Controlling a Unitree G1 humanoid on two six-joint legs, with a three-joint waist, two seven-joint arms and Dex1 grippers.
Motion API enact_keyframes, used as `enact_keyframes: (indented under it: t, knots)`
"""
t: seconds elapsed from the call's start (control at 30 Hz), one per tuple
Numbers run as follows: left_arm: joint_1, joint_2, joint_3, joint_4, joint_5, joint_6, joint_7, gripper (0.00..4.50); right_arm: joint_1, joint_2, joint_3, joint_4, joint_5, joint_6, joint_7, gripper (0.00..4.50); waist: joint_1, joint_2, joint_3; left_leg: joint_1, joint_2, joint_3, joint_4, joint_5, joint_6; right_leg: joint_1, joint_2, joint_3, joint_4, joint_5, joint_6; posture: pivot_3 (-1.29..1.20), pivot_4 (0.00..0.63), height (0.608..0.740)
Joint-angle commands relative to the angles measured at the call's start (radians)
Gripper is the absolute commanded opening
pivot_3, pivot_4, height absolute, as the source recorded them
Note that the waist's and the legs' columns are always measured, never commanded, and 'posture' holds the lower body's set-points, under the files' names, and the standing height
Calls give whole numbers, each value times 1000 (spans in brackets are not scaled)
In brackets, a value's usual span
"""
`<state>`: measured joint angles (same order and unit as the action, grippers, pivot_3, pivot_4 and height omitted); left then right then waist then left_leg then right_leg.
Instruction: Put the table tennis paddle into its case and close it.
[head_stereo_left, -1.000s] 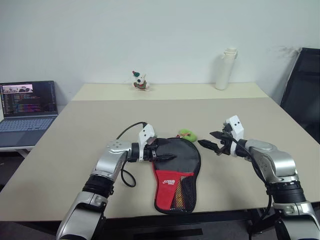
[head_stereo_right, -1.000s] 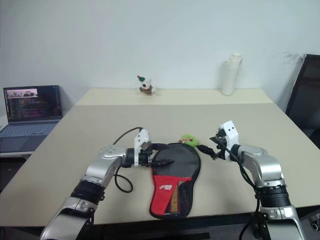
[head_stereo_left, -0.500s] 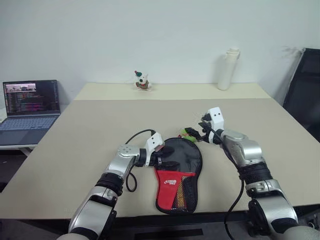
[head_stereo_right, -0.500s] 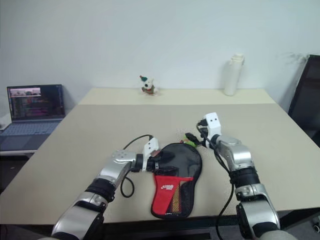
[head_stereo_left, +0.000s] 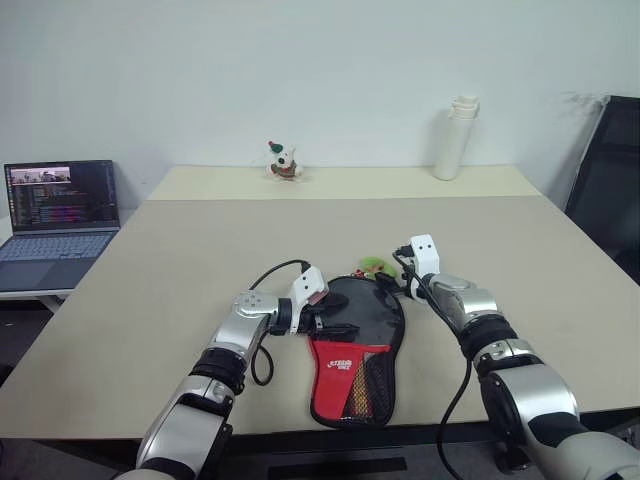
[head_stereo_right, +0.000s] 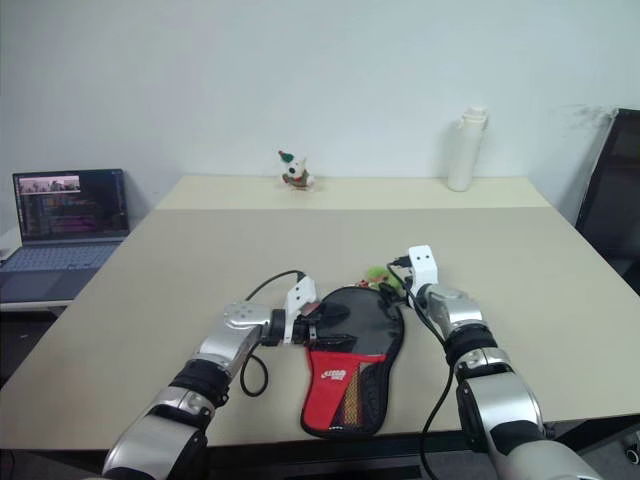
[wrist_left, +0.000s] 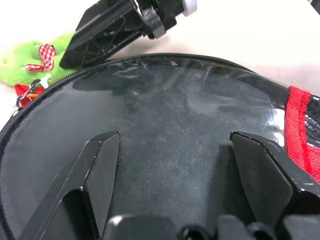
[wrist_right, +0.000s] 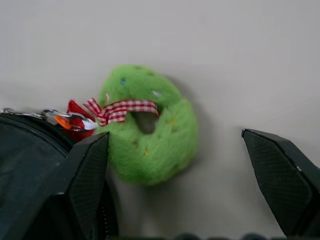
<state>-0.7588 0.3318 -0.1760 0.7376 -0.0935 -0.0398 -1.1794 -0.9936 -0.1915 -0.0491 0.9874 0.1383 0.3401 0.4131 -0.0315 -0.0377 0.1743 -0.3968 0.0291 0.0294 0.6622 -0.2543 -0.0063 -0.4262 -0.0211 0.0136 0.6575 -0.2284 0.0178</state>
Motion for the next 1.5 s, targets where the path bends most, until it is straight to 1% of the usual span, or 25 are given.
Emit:
enact_keyframes:
  t: [0.03, 0.07, 0.2, 0.33, 0.37, 0.6, 0.8, 0.87, 0.93, 1.0, 1.13, 1.23, 1.27, 1.37, 1.5]
  knots:
    - [12, -1, -5, -18, 6, 5, -4, 3844, -28, 15, -14, 5, 2, -17, 3, 3531, 0, 0, 0, 0, 0, 0, 0, 0, 0, 0, 0, 0, 0, 0, 0, 0, 150, 740]
    - [11, -1, -5, -16, 7, 4, -3, 3844, -29, 19, -13, 5, 1, -16, 6, 3230, 0, 0, 0, 0, 0, 0, 0, 0, 0, 0, 0, 0, 0, 0, 0, 0, 150, 740]
    - [3, -4, -9, 1, 16, -2, 0, 3844, -34, 29, -7, 5, -8, -14, 11, 1695, 0, 0, 0, 0, 0, 0, 0, 0, 0, 0, 0, 0, 0, 0, 0, 0, 150, 740]
    - [-4, -9, -20, 42, 38, -15, 9, 3844, -34, 32, -9, 2, -13, -17, 4, 322, 0, 0, 0, 0, 0, 0, 0, 0, 0, 0, 0, 0, 0, 0, 0, 0, 150, 740]
    - [-4, -12, -23, 55, 44, -18, 12, 3844, -34, 32, -11, 1, -13, -17, 0, 53, 0, 1, -1, 1, 0, 0, 0, 0, 0, 0, 0, 0, 0, 0, 0, 0, 150, 740]
    - [-6, -26, -36, 145, 73, -42, 32, 3844, -35, 15, -25, -22, -8, -17, -24, 23, 3, 2, -1, 5, 0, 0, 0, 0, 0, 4, 0, 0, 1, 0, 0, 0, 150, 740]
    - [-18, -47, -35, 208, 79, -52, 55, 3844, -8, -64, -32, -106, -10, 15, -20, 23, 8, 4, -3, 6, -2, -1, 0, 0, 0, 6, -2, -1, 1, -1, 1, 0, 150, 740]
    - [-22, -53, -36, 215, 79, -54, 58, 3844, 17, -90, -31, -158, -6, 41, -14, 23, 9, 5, -4, 6, -2, -1, 0, 0, 0, 6, -2, -1, 0, -3, 5, 0, 150, 740]
    - [-26, -60, -36, 223, 79, -55, 59, 3844, 54, -116, -28, -230, -3, 75, -7, 23, 9, 7, -5, 6, -2, -1, 0, 0, 0, 6, -2, -1, 0, -3, 5, 0, 150, 740]
    - [-33, -70, -36, 232, 79, -55, 61, 3844, 114, -151, -25, -343, 1, 127, 7, 23, 14, 8, -5, 6, -2, -1, 0, 0, 0, 7, -2, 0, 0, -3, 5, 0, 150, 740]
    - [-50, -89, -36, 248, 81, -56, 67, 3844, 292, -239, -28, -683, 30, 297, 52, 23, 32, 10, -7, 3, -3, -1, 1, 0, 0, 6, -2, -1, -1, -3, 6, 0, 150, 740]
    - [-61, -98, -33, 260, 84, -60, 69, 3844, 394, -285, -31, -877, 60, 404, 80, 23, 33, 12, -8, 4, -3, -1, 1, 0, 0, 6, -2, -1, -2, -3, 7, 0, 150, 740]
    - [-66, -103, -31, 266, 84, -61, 70, 3844, 447, -312, -39, -969, 84, 460, 98, 23, 35, 13, -9, 3, -3, -1, 1, 0, 0, 6, -2, -2, -2, -3, 7, 0, 150, 740]
    - [-82, -114, -22, 284, 79, -60, 71, 3844, 552, -366, -56, -1155, 152, 579, 139, 23, 40, 14, -9, 3, -3, -1, 1, 0, 0, 7, -2, -4, -4, -3, 7, 0, 150, 740]
    - [-114, -134, -9, 317, 75, -57, 77, 3844, 710, -431, -122, -1421, 330, 801, 215, 23, 49, 16, -11, 1, -3, -2, 1, 0, 0, 8, -2, -7, -9, -2, 9, 0, 150, 740]
